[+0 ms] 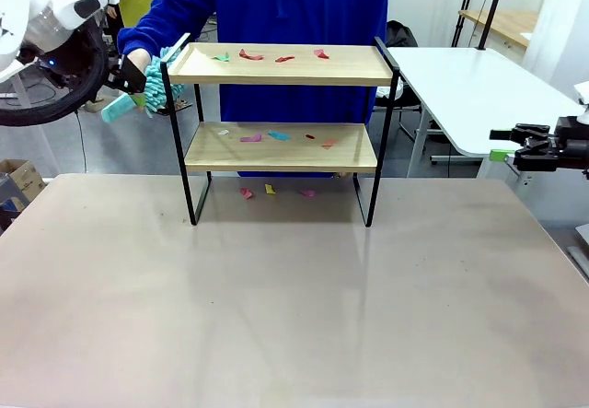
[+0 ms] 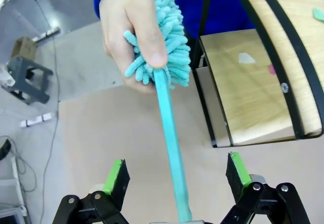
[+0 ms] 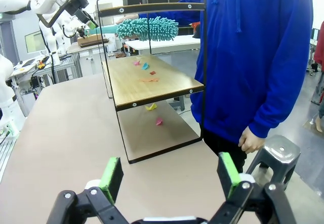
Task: Clean the shelf.
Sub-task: Pick up the Duster handed by the human.
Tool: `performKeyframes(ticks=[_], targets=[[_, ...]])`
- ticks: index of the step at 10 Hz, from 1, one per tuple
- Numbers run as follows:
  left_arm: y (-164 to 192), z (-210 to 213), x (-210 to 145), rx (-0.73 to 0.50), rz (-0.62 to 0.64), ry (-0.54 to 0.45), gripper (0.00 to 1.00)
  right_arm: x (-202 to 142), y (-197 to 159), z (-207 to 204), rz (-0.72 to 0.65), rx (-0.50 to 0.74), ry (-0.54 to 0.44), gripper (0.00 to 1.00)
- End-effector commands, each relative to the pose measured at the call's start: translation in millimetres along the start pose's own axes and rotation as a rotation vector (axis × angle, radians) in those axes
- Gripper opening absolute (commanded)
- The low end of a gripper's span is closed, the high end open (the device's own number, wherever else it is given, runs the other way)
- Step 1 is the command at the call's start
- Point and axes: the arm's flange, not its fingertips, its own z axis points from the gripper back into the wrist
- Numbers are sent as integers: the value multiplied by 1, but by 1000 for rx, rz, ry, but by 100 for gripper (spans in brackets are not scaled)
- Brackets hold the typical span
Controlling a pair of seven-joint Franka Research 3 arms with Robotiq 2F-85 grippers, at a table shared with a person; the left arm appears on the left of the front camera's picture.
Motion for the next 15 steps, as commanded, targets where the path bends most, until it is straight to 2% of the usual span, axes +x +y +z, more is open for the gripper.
performKeyframes(ticks=[1, 2, 3, 5, 6, 7, 8, 13, 15], targets=[[-5, -8, -4, 61, 10, -1, 45, 5, 0, -2, -13, -8, 18, 100], [-5, -9, -6, 68, 8, 2, 44, 5, 0, -2, -13, -8, 18, 100], [-4, -8, -6, 67, 5, 5, 0, 5, 0, -2, -13, -8, 18, 100], [-3, -8, -7, 54, -1, 35, 0, 5, 0, -2, -13, -8, 18, 100], [-3, -8, -6, 41, 8, 50, 20, 5, 0, -2, -13, -8, 18, 100], [-3, -8, -7, 39, 10, 58, 7, 5, 0, -2, -13, -8, 18, 100], [-3, -8, -5, 44, 8, 58, 0, 5, 0, -2, -13, -8, 18, 100], [4, -2, -7, 118, 67, 46, 0, 5, 0, -2, -13, -8, 18, 100], [15, 3, -11, 90, 127, 10, 0, 5, 0, -2, -13, -8, 18, 100]])
